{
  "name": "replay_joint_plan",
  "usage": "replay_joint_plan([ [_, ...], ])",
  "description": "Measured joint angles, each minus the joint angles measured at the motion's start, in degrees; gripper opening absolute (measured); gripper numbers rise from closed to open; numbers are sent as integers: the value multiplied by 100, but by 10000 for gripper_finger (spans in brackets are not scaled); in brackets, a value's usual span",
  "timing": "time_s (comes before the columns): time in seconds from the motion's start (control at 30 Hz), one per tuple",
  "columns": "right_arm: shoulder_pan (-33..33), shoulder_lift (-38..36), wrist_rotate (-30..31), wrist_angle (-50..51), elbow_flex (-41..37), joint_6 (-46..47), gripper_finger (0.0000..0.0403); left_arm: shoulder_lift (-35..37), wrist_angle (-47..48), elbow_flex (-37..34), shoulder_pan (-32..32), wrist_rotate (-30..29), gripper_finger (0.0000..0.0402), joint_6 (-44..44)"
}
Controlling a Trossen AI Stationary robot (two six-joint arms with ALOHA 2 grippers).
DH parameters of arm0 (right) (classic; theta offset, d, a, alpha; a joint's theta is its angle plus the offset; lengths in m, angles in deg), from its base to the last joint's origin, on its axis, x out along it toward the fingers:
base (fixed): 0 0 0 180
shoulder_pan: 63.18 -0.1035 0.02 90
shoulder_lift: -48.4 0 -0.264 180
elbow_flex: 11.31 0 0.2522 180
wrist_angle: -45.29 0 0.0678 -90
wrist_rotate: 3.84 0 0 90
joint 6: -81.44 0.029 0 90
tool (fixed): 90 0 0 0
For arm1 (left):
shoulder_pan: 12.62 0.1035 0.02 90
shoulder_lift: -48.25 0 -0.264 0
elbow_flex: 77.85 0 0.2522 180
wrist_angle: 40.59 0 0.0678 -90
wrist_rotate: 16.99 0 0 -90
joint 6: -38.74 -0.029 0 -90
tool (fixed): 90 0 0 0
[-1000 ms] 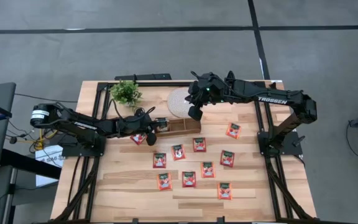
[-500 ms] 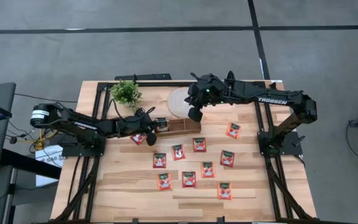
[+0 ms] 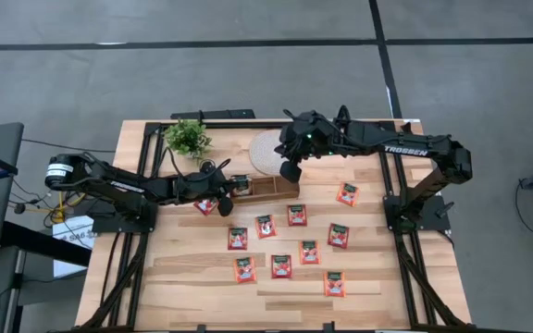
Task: Pick & Place Tea
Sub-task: Put the brown tea bag into the left of the wooden organizer
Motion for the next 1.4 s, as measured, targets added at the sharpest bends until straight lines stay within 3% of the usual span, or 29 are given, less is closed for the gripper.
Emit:
replay_joint_plan([
  [0.53, -50, 0, 4, -2, 1, 0, 0, 0, 106, 0, 0, -4, 1, -48],
  [1.0, -50, -1, 7, -2, 1, -46, 0, 31, 122, 0, 0, -47, 83, -131],
  [1.4, -50, 0, 7, -2, 1, -44, 0, 812, 151, 9, 0, 56, 99, -103],
])
